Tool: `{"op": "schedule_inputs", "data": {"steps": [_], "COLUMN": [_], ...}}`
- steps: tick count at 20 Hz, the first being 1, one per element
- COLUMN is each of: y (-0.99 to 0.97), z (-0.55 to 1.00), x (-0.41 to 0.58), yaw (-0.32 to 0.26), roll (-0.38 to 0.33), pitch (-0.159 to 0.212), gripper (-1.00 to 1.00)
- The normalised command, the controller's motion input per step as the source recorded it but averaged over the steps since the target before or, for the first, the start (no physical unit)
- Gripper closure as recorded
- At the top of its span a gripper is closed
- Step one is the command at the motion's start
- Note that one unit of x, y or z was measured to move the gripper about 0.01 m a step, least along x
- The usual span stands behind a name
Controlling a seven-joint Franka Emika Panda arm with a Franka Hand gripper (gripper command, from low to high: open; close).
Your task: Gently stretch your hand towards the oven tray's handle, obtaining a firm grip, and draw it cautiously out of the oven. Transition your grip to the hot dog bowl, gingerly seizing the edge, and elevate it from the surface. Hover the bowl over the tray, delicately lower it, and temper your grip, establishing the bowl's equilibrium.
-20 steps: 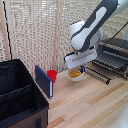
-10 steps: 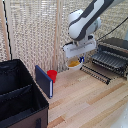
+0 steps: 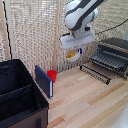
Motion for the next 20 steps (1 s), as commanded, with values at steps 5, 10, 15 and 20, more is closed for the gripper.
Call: {"op": "schedule_inputs", "data": {"steps": [5,10,15,20], "y": [-0.13,-0.2,-0.42,-0.6], "z": [0.22,0.14,0.19,0.3], "x": [0.19,0.12,0.109,0.03], "yaw": [-0.303,-0.311,-0.26,-0.208], "roll": [-0.027,0.0,0.0,0.003], "pitch": [-0.108,-0.143,-0.133,-0.073], "gripper": [1.0,1.0,1.0,1.0]}}
